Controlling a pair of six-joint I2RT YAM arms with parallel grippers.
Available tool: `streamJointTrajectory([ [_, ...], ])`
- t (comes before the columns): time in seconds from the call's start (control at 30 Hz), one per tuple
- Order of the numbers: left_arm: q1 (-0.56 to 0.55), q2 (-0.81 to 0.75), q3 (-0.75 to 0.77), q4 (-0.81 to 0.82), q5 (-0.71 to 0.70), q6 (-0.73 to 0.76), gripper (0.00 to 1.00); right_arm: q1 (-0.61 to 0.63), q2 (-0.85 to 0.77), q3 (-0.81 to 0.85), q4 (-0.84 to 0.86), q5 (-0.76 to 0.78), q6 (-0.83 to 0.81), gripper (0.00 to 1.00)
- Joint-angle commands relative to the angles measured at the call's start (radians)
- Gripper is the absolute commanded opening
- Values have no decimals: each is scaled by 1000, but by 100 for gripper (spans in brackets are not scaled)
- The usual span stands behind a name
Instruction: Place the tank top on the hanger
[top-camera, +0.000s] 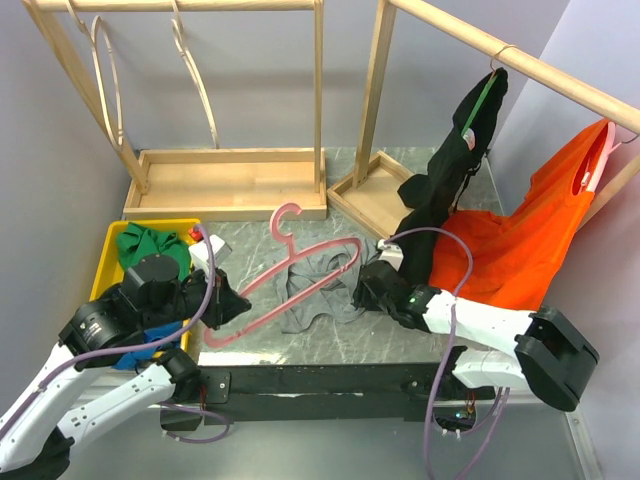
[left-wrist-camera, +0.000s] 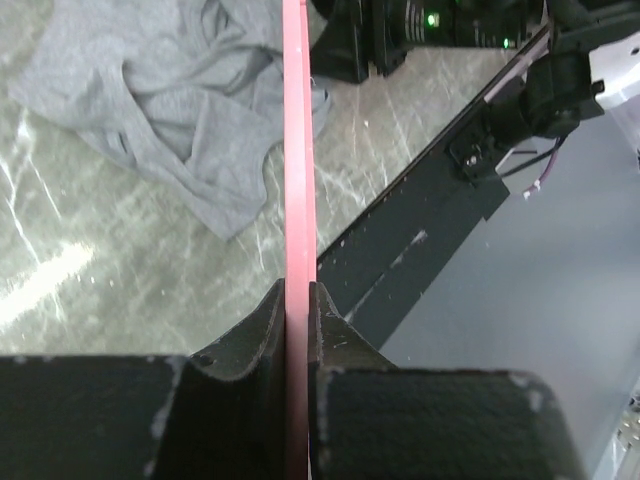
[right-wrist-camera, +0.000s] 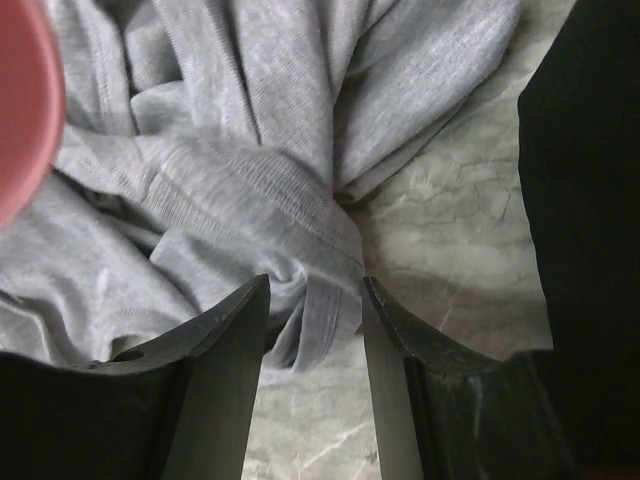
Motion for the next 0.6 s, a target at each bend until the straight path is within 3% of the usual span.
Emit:
streamJointTrajectory([
  [0.0, -3, -38, 11, -39, 18, -31, 1, -28, 28, -11, 114, -17, -10, 47],
  [0.07, -3, -49, 19, -62, 17, -38, 1, -40, 40, -14, 123, -29, -13, 44],
  [0.27, -1, -42, 46, -137, 44, -35, 1, -66, 7, -10, 114, -22, -30, 10],
  [0.37, -3, -40, 77, -171, 40, -32, 1, -65, -16, 15, 80, -6, -41, 0],
  [0.57, -3, -9, 78, -182, 46, -23, 1, -66, -121, 70, -24, 9, -56, 0],
])
